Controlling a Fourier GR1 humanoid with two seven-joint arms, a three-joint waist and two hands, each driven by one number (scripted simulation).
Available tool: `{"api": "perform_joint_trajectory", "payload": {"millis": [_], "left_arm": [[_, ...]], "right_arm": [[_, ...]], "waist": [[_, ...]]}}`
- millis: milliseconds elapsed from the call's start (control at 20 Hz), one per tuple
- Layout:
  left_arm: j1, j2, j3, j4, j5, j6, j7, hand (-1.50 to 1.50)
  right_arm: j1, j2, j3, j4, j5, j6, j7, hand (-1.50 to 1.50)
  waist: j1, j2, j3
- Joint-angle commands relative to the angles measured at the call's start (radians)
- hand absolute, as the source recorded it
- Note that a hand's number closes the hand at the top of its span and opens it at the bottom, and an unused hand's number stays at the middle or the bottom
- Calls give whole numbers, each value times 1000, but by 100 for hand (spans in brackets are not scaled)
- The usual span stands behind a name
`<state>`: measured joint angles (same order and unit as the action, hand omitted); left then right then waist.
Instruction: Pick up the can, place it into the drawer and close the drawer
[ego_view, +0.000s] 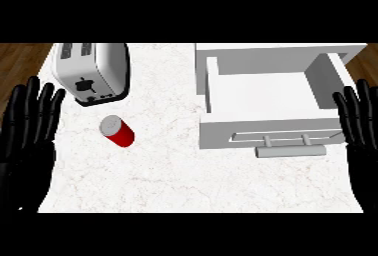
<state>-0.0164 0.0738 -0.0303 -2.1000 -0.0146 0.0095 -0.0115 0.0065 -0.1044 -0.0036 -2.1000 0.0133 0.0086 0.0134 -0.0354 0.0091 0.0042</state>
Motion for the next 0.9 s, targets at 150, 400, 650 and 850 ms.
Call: {"api": "perform_joint_trajectory", "payload": {"millis": [150,400,650,850], "left_arm": [[-93,94,-92,94,287,-340,-67,-150],[-66,285,-74,211,400,-527,122,-150],[-129,422,63,316,615,-695,147,-150],[-182,402,79,433,599,-765,130,-150]], "right_arm": [[-77,11,-3,10,8,-21,4,-150],[36,23,-11,51,11,-53,176,-150],[60,6,-33,23,-1,-47,241,-150],[165,5,-41,-60,-17,-7,176,-150]], "waist": [[8,0,-8],[3,1,-6],[29,-8,-4],[27,-9,-4]]}}
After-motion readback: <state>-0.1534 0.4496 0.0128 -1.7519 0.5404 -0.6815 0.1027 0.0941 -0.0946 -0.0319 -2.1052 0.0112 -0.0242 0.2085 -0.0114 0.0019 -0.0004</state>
